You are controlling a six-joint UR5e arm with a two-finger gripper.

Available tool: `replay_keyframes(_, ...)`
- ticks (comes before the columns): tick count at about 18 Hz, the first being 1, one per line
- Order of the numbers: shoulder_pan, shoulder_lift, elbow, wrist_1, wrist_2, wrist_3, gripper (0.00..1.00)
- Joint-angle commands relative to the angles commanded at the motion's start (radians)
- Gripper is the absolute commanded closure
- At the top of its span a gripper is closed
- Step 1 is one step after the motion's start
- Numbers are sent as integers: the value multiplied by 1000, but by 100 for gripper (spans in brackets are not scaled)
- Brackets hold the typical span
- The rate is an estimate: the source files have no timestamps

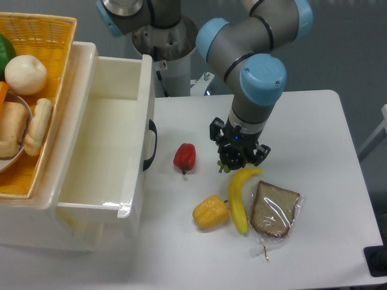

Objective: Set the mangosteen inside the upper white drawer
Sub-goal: 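Lift the gripper holding the small dark mangosteen up from the table, then carry the held mangosteen over the open white drawer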

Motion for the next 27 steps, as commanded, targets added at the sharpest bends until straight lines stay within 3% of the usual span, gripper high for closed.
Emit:
replay_keyframes(6, 0, 18, 2, -31, -5, -18, 82)
replay_keyframes(8, 6, 44, 5, -67, -5, -46, 82)
replay_keyframes(12, 17, 100, 49, -196, -11, -139, 82)
replay_keyframes(17, 18, 156, 60, -235, -80, -257, 82)
replay_keyframes(24, 8, 228, 58, -275, -264, -413, 82)
replay_keyframes(27, -5, 287, 49, -336, -302, -426, 82)
